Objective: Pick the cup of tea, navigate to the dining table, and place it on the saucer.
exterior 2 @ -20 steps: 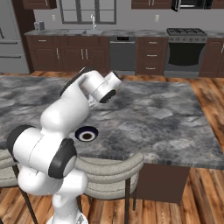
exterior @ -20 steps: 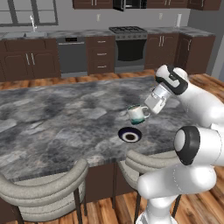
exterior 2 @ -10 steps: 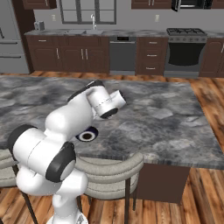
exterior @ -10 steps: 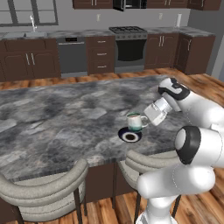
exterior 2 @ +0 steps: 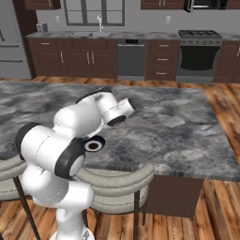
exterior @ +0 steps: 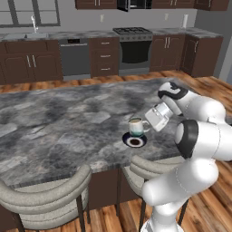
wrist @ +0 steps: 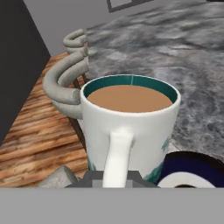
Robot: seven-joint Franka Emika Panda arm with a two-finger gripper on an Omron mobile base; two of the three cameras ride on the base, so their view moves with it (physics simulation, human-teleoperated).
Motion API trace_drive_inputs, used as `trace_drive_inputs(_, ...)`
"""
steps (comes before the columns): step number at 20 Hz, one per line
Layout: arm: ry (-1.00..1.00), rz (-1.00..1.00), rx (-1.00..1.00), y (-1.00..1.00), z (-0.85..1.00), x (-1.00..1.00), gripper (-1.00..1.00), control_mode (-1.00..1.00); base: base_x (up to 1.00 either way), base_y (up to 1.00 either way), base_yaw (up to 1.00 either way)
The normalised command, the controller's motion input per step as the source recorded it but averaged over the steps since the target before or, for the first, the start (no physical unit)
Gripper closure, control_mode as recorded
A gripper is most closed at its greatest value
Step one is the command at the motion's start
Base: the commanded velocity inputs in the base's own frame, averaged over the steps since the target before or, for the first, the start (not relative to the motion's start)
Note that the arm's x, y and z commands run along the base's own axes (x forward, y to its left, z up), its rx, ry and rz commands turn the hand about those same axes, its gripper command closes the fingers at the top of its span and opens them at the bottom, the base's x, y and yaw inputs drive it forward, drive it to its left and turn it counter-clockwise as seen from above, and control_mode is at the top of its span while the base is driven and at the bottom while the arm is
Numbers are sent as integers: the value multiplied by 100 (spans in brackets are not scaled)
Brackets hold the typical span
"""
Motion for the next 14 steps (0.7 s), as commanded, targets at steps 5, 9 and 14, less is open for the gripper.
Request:
trace_drive_inputs(5,-17,8,3,-1,0,7,100,-100,0,0,0)
trace_drive_inputs(9,-10,5,4,-1,-6,20,100,-100,0,0,0)
trace_drive_inputs(14,0,3,0,0,-54,34,100,-100,0,0,0)
